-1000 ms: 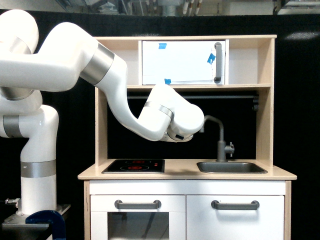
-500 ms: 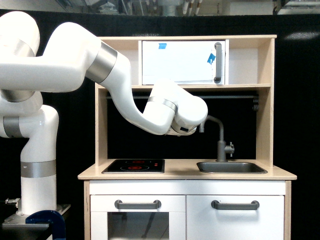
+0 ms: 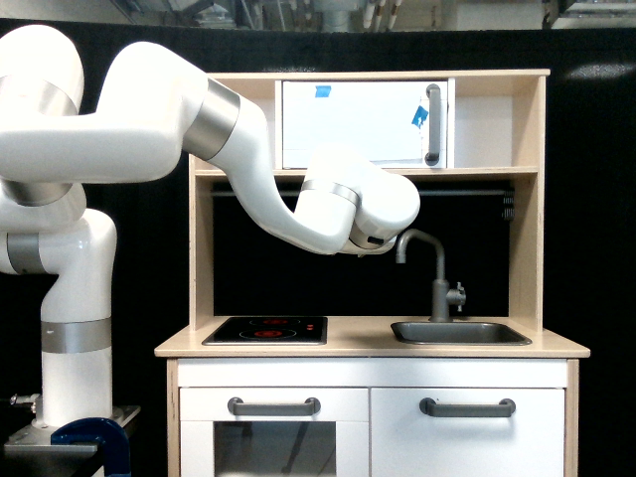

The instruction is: Turn on the faucet

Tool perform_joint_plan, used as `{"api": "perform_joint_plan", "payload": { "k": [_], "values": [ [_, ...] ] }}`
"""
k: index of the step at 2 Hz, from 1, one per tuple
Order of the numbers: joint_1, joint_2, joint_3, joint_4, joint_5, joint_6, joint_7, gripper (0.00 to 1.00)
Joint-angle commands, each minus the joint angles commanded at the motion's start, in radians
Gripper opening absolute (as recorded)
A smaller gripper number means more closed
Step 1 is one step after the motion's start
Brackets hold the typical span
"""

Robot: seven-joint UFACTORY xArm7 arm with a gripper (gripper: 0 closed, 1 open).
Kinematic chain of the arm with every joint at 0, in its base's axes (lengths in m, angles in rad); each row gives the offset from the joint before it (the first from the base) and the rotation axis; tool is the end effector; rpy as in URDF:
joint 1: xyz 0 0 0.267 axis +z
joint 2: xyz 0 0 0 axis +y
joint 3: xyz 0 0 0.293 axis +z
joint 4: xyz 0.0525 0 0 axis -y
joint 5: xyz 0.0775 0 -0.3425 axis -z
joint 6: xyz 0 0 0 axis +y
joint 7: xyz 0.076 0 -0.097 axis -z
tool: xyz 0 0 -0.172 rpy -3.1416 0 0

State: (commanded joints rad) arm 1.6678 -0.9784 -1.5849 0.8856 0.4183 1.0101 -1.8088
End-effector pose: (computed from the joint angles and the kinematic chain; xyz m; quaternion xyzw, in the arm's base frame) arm 0.4040 0.1850 0.2540 -0.5220 -0.5878 -0.3849 0.4835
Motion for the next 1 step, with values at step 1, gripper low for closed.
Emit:
{"api": "perform_joint_plan", "payload": {
  "k": [1],
  "values": [
    [0.013, -0.030, 0.117, -0.132, 0.030, -0.175, 0.053, 1.00]
  ]
}}
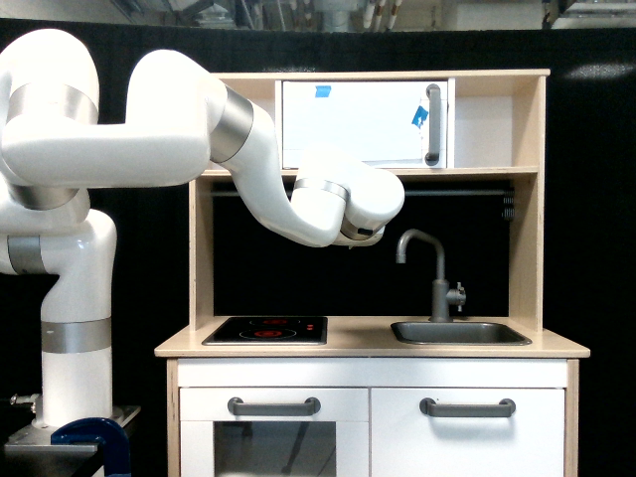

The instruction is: Turn on the faucet

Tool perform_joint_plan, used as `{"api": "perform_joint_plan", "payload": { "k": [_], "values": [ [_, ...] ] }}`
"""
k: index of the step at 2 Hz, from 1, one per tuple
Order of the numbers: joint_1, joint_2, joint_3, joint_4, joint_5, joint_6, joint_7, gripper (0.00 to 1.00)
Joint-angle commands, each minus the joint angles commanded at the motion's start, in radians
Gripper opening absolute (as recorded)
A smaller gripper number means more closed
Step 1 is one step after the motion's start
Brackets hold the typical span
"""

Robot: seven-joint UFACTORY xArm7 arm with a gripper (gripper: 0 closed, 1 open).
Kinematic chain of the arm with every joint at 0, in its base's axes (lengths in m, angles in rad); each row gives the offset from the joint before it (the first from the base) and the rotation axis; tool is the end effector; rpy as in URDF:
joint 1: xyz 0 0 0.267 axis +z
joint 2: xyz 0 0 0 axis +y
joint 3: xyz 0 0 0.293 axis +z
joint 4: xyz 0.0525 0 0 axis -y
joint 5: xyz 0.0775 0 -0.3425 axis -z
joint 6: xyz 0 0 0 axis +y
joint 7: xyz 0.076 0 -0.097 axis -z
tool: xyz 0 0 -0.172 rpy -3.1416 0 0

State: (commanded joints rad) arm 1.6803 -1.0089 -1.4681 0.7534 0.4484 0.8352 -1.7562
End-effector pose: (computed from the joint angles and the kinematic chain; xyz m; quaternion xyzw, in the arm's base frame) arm 0.3750 0.2410 0.2670 -0.5220 -0.5878 -0.3849 0.4835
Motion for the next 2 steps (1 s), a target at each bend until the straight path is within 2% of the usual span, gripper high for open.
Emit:
{"api": "perform_joint_plan", "payload": {
  "k": [1, 2],
  "values": [
    [0.142, -0.044, -0.054, -0.009, -0.014, -0.137, -0.011, 1.00],
    [0.263, -0.066, -0.075, 0.075, -0.047, -0.175, 0.041, 1.00]
  ]
}}
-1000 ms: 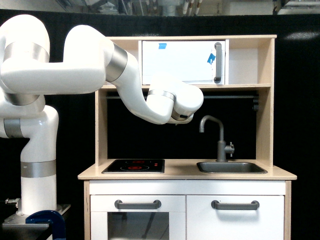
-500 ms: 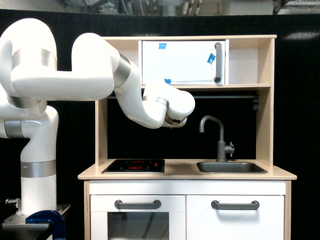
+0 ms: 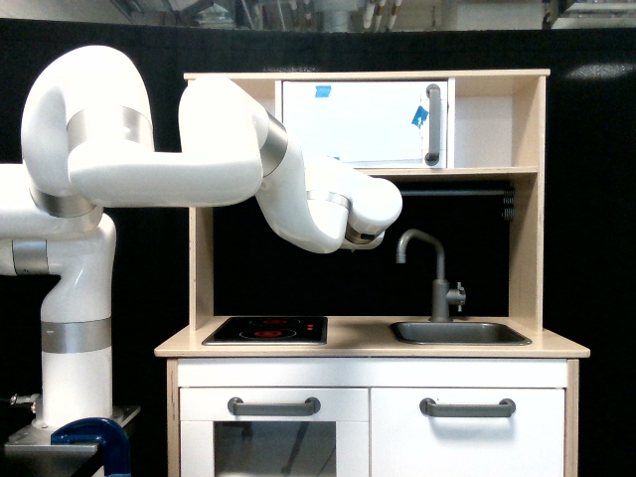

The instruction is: Turn on the faucet

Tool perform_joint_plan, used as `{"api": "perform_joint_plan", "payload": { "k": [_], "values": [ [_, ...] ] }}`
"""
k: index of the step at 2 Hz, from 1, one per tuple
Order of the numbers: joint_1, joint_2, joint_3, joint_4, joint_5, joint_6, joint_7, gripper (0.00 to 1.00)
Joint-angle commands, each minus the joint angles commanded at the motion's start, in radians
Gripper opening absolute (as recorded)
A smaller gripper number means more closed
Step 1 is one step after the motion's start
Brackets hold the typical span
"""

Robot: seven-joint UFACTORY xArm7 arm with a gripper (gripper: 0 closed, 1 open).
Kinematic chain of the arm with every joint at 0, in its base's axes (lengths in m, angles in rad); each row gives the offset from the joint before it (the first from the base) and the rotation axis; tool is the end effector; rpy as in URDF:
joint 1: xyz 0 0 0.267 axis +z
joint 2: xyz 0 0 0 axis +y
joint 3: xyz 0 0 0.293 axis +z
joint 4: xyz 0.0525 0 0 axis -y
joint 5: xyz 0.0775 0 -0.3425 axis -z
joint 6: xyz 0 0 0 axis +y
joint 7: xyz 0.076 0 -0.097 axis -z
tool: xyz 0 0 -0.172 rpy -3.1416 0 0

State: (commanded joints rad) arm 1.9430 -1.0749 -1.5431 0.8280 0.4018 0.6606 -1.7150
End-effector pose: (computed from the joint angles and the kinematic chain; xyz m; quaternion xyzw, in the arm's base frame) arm 0.3980 0.3040 0.2540 -0.5221 -0.5878 -0.3849 0.4835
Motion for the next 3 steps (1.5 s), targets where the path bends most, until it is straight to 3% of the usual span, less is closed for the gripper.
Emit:
{"api": "perform_joint_plan", "payload": {
  "k": [1, 3],
  "values": [
    [0.135, -0.042, -0.043, 0.059, -0.042, -0.072, 0.028, 1.00],
    [0.326, -0.109, -0.108, 0.215, -0.138, -0.106, 0.094, 1.00]
  ]
}}
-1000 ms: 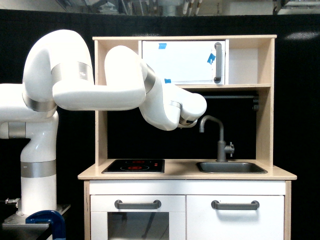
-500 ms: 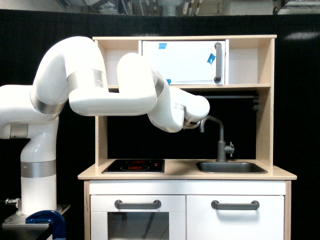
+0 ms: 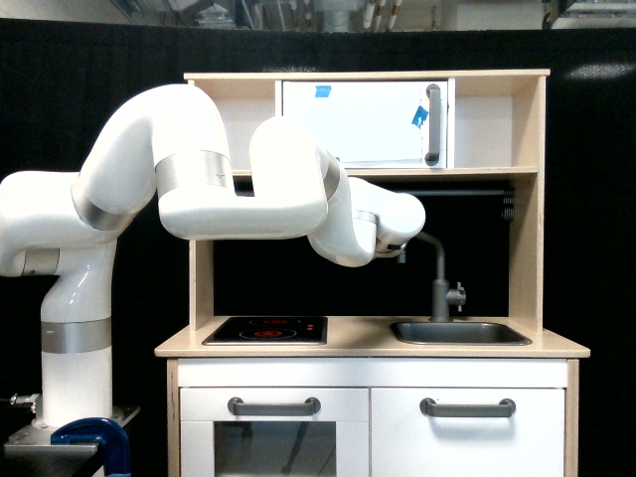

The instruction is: Turn on the faucet

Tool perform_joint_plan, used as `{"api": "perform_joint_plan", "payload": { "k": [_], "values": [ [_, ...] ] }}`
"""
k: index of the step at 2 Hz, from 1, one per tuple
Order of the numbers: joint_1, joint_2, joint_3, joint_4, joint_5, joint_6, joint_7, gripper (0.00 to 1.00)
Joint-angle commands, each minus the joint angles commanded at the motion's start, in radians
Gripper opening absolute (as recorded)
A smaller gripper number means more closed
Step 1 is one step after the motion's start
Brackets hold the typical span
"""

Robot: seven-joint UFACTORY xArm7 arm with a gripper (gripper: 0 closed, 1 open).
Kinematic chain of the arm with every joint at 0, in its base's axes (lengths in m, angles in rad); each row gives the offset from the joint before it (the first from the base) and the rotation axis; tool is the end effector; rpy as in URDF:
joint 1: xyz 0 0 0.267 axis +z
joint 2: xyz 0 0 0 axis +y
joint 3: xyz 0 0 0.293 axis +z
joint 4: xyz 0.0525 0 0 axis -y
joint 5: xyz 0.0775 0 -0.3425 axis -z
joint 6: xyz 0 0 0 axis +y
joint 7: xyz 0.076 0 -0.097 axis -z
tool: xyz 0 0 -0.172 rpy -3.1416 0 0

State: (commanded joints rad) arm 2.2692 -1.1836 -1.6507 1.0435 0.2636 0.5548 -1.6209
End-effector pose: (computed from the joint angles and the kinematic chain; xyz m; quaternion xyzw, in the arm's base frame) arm 0.4450 0.3750 0.2380 -0.5221 -0.5878 -0.3849 0.4835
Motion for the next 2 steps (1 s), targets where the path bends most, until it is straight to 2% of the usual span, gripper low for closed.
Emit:
{"api": "perform_joint_plan", "payload": {
  "k": [2],
  "values": [
    [0.023, -0.047, -0.016, 0.186, -0.105, 0.155, 0.075, 1.00]
  ]
}}
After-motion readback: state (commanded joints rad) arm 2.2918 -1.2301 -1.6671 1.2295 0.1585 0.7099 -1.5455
